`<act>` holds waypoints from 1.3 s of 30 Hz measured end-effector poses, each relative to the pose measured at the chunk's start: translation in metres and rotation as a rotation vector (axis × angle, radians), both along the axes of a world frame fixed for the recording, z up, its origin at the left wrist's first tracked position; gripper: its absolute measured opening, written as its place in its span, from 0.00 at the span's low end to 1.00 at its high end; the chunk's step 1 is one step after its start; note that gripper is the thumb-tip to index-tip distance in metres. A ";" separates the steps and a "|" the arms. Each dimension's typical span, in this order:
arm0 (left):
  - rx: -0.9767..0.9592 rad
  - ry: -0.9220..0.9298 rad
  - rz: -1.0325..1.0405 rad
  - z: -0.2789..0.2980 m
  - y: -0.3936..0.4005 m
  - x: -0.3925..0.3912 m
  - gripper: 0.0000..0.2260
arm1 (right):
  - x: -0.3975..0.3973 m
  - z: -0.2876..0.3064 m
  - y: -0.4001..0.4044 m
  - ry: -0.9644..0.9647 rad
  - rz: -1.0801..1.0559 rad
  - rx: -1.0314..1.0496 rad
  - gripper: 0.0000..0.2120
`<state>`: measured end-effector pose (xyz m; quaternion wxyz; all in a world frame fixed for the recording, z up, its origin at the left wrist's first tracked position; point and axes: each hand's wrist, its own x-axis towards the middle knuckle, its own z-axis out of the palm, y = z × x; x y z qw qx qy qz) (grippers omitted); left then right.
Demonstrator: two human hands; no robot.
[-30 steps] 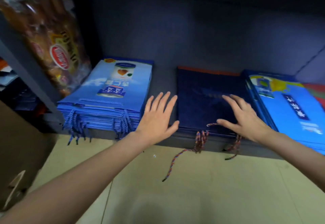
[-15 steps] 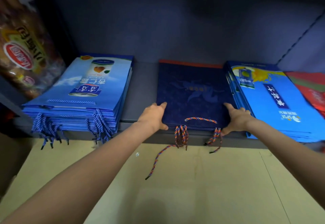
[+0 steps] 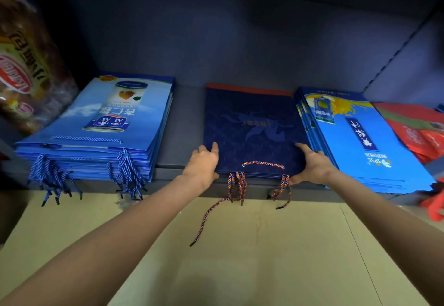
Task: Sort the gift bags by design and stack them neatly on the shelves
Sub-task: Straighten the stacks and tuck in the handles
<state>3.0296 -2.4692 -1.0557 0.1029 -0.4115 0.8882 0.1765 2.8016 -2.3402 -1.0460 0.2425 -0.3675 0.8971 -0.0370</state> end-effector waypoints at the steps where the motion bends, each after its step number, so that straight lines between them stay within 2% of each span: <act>1: 0.007 0.003 0.006 0.000 0.000 0.000 0.38 | -0.001 0.000 0.000 -0.012 0.003 -0.010 0.58; 9: 0.047 0.082 0.084 0.008 -0.006 0.025 0.35 | 0.012 -0.009 -0.001 -0.058 -0.001 -0.093 0.53; 12: 0.041 0.066 0.076 0.007 -0.010 0.034 0.36 | 0.019 -0.006 -0.010 -0.026 0.015 -0.028 0.52; 16: 0.077 0.063 0.077 0.005 -0.012 0.029 0.42 | 0.019 -0.006 0.001 -0.006 0.003 0.088 0.55; 20: 0.093 0.077 0.087 0.004 -0.012 0.019 0.45 | 0.018 -0.012 0.013 0.037 -0.086 0.001 0.53; 26: 0.088 0.095 0.061 0.001 -0.003 0.000 0.45 | 0.013 -0.013 0.017 -0.021 -0.170 -0.097 0.49; 35: 0.086 -0.063 0.104 0.005 -0.003 0.001 0.44 | 0.023 -0.016 0.020 -0.065 -0.099 -0.227 0.49; 39: 0.020 -0.228 0.161 0.006 -0.011 0.024 0.45 | 0.045 -0.015 -0.004 -0.036 -0.012 -0.289 0.47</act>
